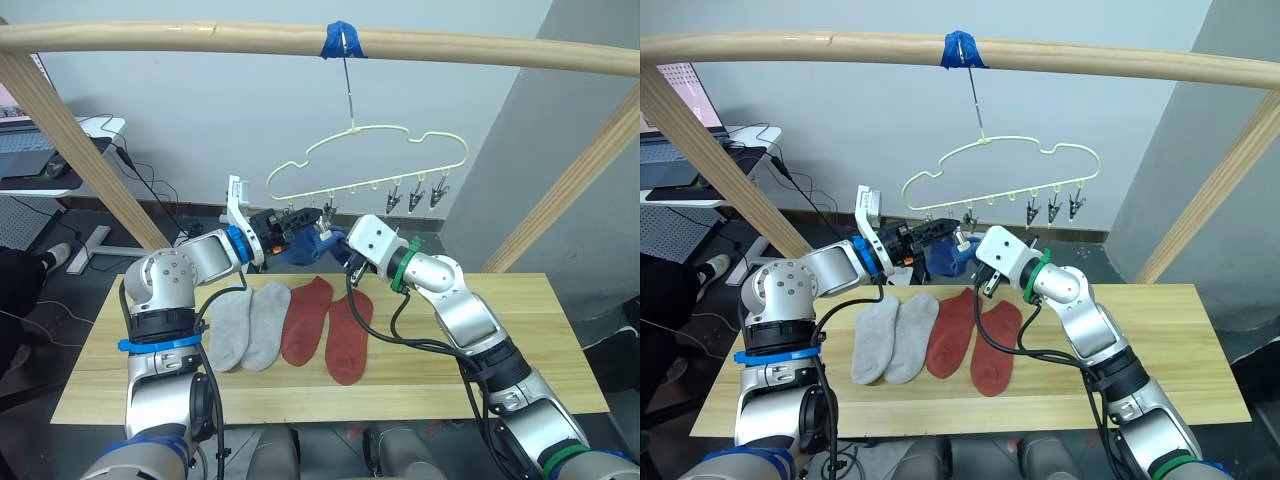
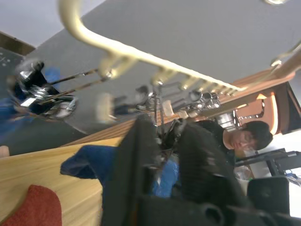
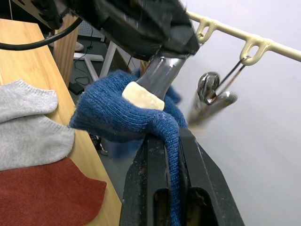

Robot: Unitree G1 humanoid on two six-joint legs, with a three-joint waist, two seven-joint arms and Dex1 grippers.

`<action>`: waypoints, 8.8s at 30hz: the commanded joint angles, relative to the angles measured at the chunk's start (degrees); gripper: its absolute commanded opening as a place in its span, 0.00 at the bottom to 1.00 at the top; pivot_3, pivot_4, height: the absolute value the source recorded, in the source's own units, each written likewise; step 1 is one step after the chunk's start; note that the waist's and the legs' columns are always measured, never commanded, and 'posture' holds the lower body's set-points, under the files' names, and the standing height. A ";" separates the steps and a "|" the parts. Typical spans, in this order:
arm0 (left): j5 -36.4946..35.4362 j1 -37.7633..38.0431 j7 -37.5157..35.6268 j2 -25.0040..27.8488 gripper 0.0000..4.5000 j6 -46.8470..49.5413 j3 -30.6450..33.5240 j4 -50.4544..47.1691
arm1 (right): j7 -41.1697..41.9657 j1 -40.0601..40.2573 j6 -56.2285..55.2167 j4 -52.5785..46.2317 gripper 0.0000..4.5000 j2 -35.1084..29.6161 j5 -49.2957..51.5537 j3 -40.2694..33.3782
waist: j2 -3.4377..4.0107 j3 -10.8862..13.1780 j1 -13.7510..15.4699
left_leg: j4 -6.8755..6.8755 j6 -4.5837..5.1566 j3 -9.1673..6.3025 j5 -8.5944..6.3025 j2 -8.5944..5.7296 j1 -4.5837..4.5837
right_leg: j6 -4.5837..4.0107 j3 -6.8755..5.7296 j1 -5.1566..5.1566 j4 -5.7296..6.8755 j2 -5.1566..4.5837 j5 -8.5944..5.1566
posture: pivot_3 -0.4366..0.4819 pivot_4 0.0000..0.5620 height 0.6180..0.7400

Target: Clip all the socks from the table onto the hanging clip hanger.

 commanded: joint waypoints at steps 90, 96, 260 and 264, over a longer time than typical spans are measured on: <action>40.43 0.06 1.20 -11.20 1.00 -71.02 -16.88 17.57 | -4.39 15.15 18.89 -22.06 0.99 -3.41 18.70 -14.30 | 0.00 -0.01 -0.33 | 0.19 0.14 -0.07 -0.05 -0.09 -0.37 | 0.01 -0.04 -0.18 -0.01 0.03 0.01 | 0.35 0.27 1.00; 41.14 -1.02 0.67 -11.52 1.00 -73.87 -17.90 19.95 | -4.75 15.65 19.36 -22.85 0.99 -3.45 18.74 -14.23 | 0.00 -0.01 -0.39 | 0.18 0.13 -0.06 -0.04 -0.08 -0.37 | 0.01 -0.04 -0.20 -0.02 0.03 0.01 | 0.34 0.28 1.00; 22.17 -2.53 -1.38 -8.85 0.04 -38.41 -9.73 11.27 | -4.52 15.59 13.39 -3.09 1.00 -3.59 16.26 -1.36 | 0.01 0.00 -2.30 | 0.18 0.13 -0.03 -0.04 -0.02 -0.20 | 0.22 0.01 -0.18 0.22 0.11 -0.12 | 0.35 0.30 1.00; 13.39 -3.84 -2.28 -4.89 0.04 -23.47 -4.68 9.45 | -4.35 11.90 6.36 12.14 1.00 0.95 11.43 2.16 | 0.01 0.02 -2.53 | 0.18 0.14 -0.08 -0.03 -0.01 -0.14 | 0.24 -0.02 -0.15 0.32 0.12 -0.14 | 0.37 0.30 1.00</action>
